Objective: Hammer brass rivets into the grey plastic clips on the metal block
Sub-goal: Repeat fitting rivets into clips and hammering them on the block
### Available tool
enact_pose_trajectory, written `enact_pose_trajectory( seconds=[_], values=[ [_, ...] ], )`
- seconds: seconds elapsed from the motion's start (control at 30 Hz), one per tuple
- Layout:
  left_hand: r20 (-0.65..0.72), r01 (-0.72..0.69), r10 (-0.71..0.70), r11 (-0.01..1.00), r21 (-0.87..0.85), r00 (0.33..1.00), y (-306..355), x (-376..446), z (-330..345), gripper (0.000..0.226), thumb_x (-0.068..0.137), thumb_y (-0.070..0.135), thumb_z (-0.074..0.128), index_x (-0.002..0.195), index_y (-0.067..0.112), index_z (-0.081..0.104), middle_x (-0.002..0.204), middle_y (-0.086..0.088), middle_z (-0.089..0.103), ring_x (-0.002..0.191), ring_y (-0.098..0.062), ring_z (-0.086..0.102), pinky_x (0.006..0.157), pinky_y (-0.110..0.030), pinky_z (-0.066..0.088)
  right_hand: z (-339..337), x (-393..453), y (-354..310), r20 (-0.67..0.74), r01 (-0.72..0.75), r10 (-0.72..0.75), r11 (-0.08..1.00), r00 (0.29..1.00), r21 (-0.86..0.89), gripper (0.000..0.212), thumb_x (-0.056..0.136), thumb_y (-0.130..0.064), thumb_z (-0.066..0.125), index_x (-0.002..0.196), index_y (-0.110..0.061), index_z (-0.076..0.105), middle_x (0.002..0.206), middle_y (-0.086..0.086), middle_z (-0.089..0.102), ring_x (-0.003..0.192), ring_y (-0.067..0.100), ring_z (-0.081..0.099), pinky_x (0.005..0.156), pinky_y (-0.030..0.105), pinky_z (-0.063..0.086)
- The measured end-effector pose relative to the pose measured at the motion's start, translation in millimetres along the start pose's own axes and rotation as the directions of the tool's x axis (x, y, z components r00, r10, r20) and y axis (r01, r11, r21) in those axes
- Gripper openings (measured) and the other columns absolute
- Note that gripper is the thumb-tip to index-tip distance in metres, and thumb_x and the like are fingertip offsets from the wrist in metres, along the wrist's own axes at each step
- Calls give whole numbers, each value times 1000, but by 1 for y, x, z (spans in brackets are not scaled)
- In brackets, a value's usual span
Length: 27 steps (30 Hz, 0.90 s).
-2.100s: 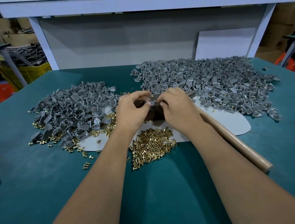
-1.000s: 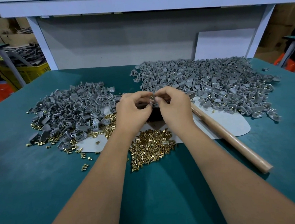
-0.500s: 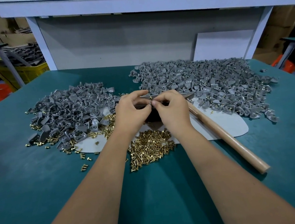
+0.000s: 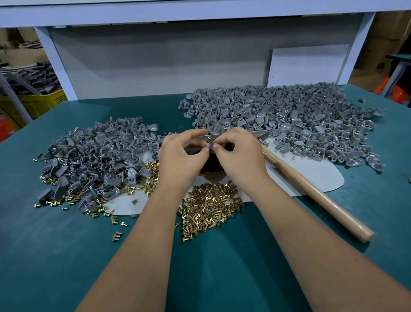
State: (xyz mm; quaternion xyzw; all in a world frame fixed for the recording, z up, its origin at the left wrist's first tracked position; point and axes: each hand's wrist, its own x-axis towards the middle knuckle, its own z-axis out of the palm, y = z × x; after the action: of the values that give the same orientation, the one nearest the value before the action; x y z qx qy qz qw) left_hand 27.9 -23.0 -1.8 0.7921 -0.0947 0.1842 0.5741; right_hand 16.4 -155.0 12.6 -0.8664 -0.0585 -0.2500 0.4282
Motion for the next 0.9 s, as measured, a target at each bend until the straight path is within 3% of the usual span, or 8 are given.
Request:
enact_pose_trajectory(
  seconds=[0.13,0.27,0.37,0.5,0.57,0.67,0.8,0.9],
  values=[
    [-5,-14,14,999,32,1000,-2,0,1,35,83,7,69,115,21,71,89,6,75,114,-28,59,102,-46,47,-1,7,-3,59,45,-36,985,998,-167,9,86,-19,64,82,-20,71,94,-2,61,97,20,54,83,34,45],
    [1,-41,42,996,76,999,-3,2,1,37,83,6,68,116,21,71,88,6,75,112,-28,60,101,-44,47,0,13,-10,90,-33,61,960,994,-278,10,86,-26,61,80,-29,69,89,-2,68,89,21,60,76,36,53],
    [0,-37,37,995,91,999,-1,1,0,38,84,9,69,118,24,70,88,9,75,113,-26,60,103,-44,46,0,11,-10,81,-54,76,968,994,-244,9,85,-25,63,79,-29,69,88,-3,69,87,21,61,76,38,53],
    [-2,-11,11,997,73,1000,0,-1,-1,37,85,12,69,120,26,69,88,10,75,114,-24,59,103,-47,45,-3,4,-4,97,-62,69,995,993,-76,10,88,-22,61,83,-23,70,90,-5,67,93,19,58,81,36,48],
    [-10,8,-7,998,70,1000,1,-1,-2,38,84,12,70,120,27,69,86,12,75,113,-23,59,101,-48,46,-7,3,-4,82,-147,142,987,987,69,21,92,-27,56,85,-14,71,86,1,68,86,20,60,75,36,49],
    [-13,16,-15,998,69,1000,1,-2,-2,39,84,13,70,120,28,68,85,14,75,113,-22,59,100,-49,47,-12,6,-6,69,-237,227,939,971,249,33,95,-31,51,87,-4,69,87,13,69,85,27,63,80,42,51],
    [-10,7,-7,997,80,1000,0,0,-2,39,84,14,70,120,29,69,85,15,75,114,-20,59,102,-47,45,-8,4,-8,102,-148,139,985,985,89,15,89,-25,62,76,-23,69,75,-10,66,75,5,58,64,24,44],
    [-5,1,0,997,80,1000,-2,0,-2,37,85,16,71,119,29,69,85,14,75,114,-22,59,103,-46,45,-3,5,-7,78,-118,117,993,990,10,10,86,-20,65,78,-24,69,80,-8,66,88,16,59,76,32,49]
  ],
)
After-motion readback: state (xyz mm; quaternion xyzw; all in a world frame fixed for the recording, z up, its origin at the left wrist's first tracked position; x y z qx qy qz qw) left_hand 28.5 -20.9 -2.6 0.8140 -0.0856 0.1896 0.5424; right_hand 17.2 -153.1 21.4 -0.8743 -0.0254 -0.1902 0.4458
